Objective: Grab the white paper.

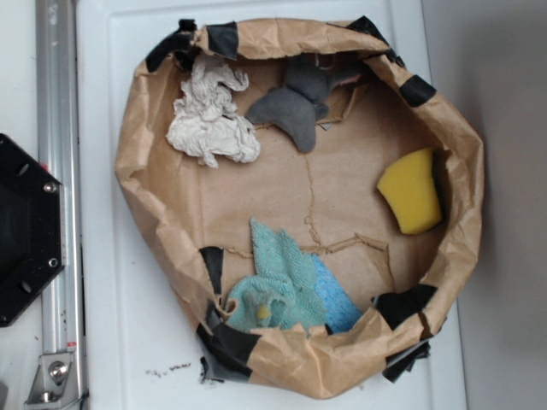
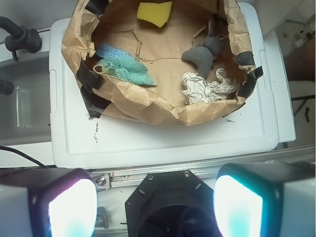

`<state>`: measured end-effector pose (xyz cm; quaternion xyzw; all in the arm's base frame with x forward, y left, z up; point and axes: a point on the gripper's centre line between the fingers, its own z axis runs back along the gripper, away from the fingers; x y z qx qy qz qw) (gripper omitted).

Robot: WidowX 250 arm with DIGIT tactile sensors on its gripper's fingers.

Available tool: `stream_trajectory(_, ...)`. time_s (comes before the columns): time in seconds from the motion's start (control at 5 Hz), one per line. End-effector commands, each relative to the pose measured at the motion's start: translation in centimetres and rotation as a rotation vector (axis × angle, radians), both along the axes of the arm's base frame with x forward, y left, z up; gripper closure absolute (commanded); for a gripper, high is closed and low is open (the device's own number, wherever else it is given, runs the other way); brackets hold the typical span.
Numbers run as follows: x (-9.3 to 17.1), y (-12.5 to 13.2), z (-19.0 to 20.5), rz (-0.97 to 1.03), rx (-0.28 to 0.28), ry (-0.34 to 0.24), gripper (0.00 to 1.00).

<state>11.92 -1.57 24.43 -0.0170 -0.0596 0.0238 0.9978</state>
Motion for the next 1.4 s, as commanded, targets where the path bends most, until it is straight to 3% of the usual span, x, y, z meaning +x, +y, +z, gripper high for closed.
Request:
stream_trajectory(0.0, 0.0, 0.0, 0.0, 0.000, 0.000, 0.000, 0.00)
stream_trajectory(0.2, 5.0, 1.6, -1.7, -0.026, 0.096, -0.061, 0.00)
stream_trajectory(0.4, 9.3, 1.6, -3.6, -0.056, 0.124, -0.071, 0.00)
stream_trajectory(0.6, 11.9, 2.4, -8.8, -0.132, 0.178, -0.008, 0.00)
stream_trajectory(0.8, 11.2, 4.5, -14.0, -0.159, 0.262, 0.094, 0.00)
stream_trajectory(1.2, 11.2, 4.5, -14.0, -0.159, 0.262, 0.094, 0.00)
